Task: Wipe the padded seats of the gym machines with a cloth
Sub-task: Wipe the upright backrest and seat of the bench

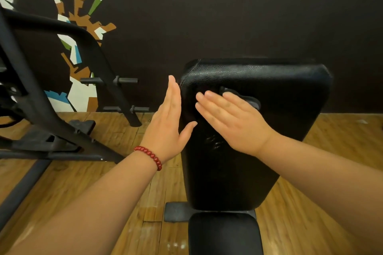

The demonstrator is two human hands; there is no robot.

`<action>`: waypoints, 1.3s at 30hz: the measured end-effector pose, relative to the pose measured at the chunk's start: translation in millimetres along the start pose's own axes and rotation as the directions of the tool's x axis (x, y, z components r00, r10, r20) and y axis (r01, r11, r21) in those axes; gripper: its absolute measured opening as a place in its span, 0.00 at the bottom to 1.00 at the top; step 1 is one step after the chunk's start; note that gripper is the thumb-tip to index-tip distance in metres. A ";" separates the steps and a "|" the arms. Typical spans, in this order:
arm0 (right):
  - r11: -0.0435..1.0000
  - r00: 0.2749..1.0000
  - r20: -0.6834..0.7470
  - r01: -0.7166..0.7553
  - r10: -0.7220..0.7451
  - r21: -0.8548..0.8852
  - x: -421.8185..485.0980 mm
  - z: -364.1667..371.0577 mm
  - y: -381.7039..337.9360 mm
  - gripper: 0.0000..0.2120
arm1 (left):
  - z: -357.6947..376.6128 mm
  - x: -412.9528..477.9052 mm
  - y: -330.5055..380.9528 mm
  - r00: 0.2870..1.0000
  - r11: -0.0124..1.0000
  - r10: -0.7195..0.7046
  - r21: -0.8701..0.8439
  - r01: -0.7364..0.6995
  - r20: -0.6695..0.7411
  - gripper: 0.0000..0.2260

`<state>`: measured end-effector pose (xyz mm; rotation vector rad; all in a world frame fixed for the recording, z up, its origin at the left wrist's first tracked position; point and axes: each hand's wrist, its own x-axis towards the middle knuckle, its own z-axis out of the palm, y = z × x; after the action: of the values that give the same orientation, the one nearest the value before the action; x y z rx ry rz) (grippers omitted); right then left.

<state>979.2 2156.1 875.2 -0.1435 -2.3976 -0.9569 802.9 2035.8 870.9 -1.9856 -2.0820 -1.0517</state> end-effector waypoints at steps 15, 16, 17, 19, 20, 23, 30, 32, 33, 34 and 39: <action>0.986 0.987 0.081 0.129 -0.138 0.106 15.5 -5.6 -7.0 0.35 | 20.9 -20.2 -16.6 1.000 0.994 -0.026 -0.102 0.026 0.001 0.49; 0.993 0.993 0.061 0.100 -0.104 0.062 16.9 -6.4 -4.9 0.35 | 21.6 -20.5 -15.5 1.000 0.994 -0.029 -0.103 0.028 -0.008 0.49; 0.998 0.998 0.034 0.056 -0.057 0.009 18.2 -6.5 -5.0 0.33 | 22.2 -21.4 -13.8 0.999 0.994 -0.036 -0.106 0.035 -0.012 0.49; 0.999 0.999 -0.024 -0.036 0.035 -0.042 17.3 -2.3 -12.6 0.29 | 23.8 -23.9 -9.6 0.998 0.992 -0.069 -0.108 0.067 -0.014 0.49; 0.998 0.998 -0.037 -0.054 0.053 -0.031 15.4 2.0 -18.0 0.27 | 24.8 -24.8 -7.7 0.996 0.990 -0.090 -0.110 0.088 -0.018 0.48; 0.999 0.999 0.024 0.023 -0.024 0.036 5.0 14.7 -28.5 0.26 | 26.9 -27.9 -1.6 0.988 0.982 -0.148 -0.124 0.143 -0.038 0.45; 0.993 0.998 -0.017 0.065 -0.064 0.101 16.9 -1.3 -8.3 0.25 | 33.2 -32.8 9.9 0.974 0.977 -0.205 -0.074 0.198 -0.095 0.40; 0.993 0.999 -0.038 0.025 -0.020 0.120 17.4 1.0 -12.7 0.25 | 34.0 -31.3 9.8 0.972 0.977 -0.211 -0.049 0.207 -0.104 0.40; 0.991 0.999 -0.020 0.048 -0.045 0.128 14.8 4.0 -16.4 0.25 | 34.5 -31.6 9.8 0.971 0.977 -0.214 -0.045 0.211 -0.107 0.40; 0.988 0.997 0.003 0.082 -0.083 0.130 11.4 7.3 -19.2 0.25 | 35.3 -31.5 8.5 0.971 0.977 -0.213 -0.044 0.209 -0.111 0.40; 0.976 0.985 0.047 0.156 -0.164 0.153 -2.9 18.0 -28.1 0.26 | 41.7 -31.7 -1.8 0.975 0.984 -0.177 -0.054 0.171 -0.135 0.41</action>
<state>965.4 2147.6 845.9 0.0796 -2.5558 -0.8493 822.6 2030.5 822.6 -1.7154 -2.2072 -1.2347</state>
